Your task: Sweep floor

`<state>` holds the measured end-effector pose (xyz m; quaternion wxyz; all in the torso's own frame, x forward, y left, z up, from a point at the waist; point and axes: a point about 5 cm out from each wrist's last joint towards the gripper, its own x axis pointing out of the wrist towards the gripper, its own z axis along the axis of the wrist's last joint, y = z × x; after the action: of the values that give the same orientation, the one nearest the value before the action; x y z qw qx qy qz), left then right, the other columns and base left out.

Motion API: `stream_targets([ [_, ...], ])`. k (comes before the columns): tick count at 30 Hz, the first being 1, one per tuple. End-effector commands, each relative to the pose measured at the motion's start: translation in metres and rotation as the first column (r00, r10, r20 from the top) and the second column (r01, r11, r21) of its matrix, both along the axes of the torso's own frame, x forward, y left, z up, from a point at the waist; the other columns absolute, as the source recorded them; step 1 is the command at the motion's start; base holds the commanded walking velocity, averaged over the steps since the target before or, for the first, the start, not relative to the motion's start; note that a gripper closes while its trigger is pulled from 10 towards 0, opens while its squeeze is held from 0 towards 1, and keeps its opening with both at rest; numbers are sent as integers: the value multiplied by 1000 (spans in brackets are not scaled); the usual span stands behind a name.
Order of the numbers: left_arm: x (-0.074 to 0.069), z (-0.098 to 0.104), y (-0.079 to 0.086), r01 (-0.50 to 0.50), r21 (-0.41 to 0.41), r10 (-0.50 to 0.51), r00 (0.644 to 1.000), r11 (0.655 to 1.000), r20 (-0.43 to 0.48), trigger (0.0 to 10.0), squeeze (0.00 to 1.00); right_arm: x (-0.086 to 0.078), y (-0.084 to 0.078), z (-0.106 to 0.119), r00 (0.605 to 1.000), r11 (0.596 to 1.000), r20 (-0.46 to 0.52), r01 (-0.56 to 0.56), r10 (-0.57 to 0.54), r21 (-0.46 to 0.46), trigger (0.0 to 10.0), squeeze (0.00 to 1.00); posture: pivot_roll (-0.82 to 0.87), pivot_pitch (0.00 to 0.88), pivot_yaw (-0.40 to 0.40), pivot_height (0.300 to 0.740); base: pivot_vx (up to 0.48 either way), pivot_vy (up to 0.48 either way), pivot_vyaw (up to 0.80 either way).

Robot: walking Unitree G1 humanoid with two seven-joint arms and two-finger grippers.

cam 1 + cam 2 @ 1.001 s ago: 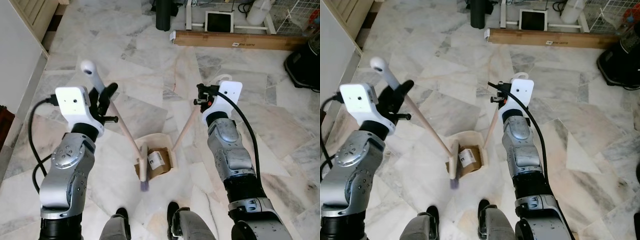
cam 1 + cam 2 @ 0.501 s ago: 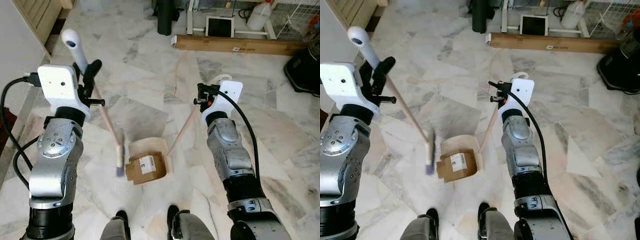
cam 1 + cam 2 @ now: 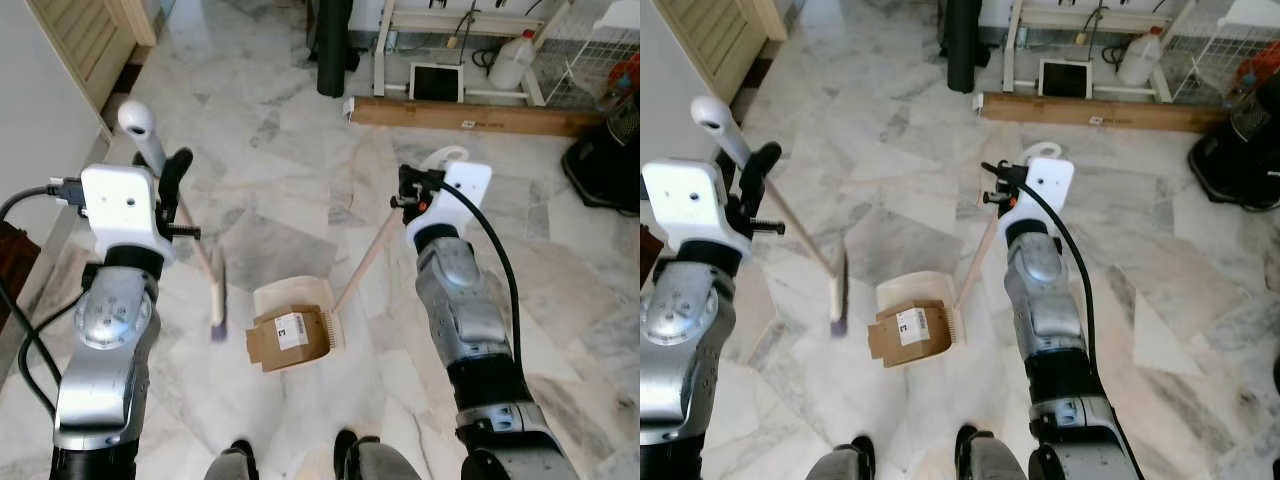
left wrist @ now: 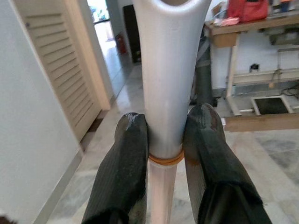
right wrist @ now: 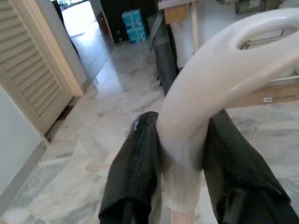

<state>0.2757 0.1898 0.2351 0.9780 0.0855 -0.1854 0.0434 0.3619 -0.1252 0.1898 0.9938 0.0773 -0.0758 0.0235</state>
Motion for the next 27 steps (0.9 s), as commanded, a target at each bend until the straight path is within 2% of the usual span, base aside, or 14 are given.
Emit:
stream_targets([
  [1,-4,-1,3,-35,-1,35,999,999,31,10000,0,-4,-2,19,995,999,100,-3,-1,38,10000,0,-23,94,-27,740,0,0,0],
  [6,-8,-13,9,-59,-23,59,998,998,11,10000,0,-9,-5,15,995,998,101,1,-7,55,10000,0,-32,71,-35,740,0,0,0],
  [11,-8,-18,6,-59,-36,59,998,998,14,10000,0,-14,-6,14,994,999,105,-5,0,49,10000,0,-39,31,-45,740,0,0,0],
  [16,-1,-15,5,-44,-42,45,998,998,40,10000,0,-17,-6,18,993,999,115,-13,8,46,10000,0,-45,3,-40,740,0,0,0],
  [27,10,-7,8,-17,-33,19,998,999,67,10000,0,-23,-8,14,994,999,109,20,-23,31,10000,0,-64,0,0,740,0,0,0],
])
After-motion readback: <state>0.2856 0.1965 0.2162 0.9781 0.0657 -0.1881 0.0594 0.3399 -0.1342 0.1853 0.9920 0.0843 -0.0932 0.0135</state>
